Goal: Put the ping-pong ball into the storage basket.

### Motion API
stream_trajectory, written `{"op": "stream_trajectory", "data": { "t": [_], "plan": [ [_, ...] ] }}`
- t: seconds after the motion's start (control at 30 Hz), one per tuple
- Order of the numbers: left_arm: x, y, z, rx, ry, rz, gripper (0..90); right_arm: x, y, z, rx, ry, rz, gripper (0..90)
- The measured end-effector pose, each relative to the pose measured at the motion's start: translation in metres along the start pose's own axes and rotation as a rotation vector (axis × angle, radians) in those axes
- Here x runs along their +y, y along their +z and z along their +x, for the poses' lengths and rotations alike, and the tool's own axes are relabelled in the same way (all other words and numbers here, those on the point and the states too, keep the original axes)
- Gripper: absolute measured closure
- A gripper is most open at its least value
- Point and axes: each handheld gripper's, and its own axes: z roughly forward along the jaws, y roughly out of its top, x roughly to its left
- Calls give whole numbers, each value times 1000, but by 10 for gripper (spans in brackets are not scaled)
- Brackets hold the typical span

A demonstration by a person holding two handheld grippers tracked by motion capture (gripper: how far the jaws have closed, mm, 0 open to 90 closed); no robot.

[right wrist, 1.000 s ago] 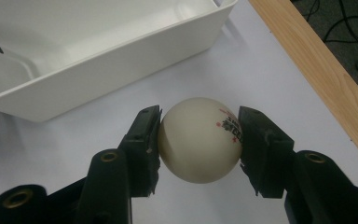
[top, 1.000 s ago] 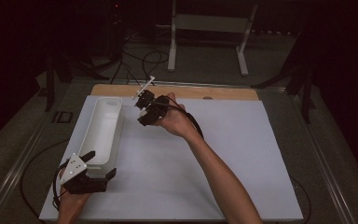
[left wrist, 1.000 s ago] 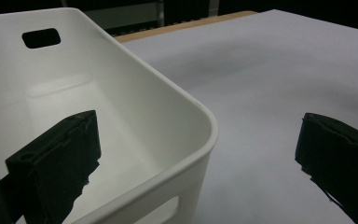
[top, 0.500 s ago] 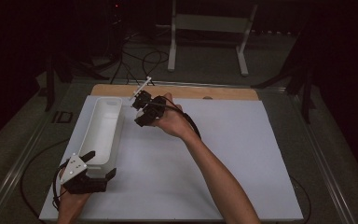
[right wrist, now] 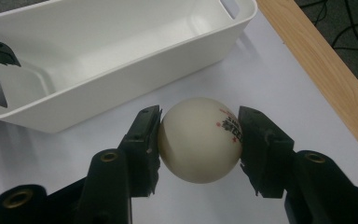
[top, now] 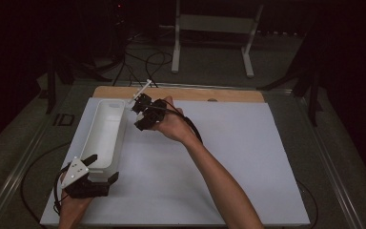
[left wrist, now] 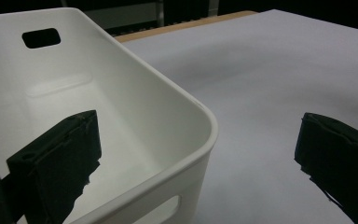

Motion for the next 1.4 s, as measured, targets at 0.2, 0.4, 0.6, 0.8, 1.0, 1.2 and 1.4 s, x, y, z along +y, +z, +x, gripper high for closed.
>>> {"op": "stream_trajectory", "data": {
  "t": [0.2,0.4,0.6,0.8,1.0,1.2,1.4],
  "plan": [
    [0,0,0,-1,-1,-1,9,1,1,1,5,1,-7,500],
    [0,0,0,-2,-1,-1,9,4,4,3,12,-2,-9,499],
    [0,0,0,-3,-2,-1,9,6,5,5,17,0,-12,500],
    [0,0,0,-2,-2,-3,9,8,7,7,22,3,-15,500],
    [0,0,0,0,-2,-4,8,11,10,10,27,-1,-18,500],
    [0,-1,0,-3,-5,-6,7,16,11,12,29,-9,-23,500],
    [0,-1,0,-2,-7,-9,6,19,13,15,35,-14,-24,500]
  ]
}}
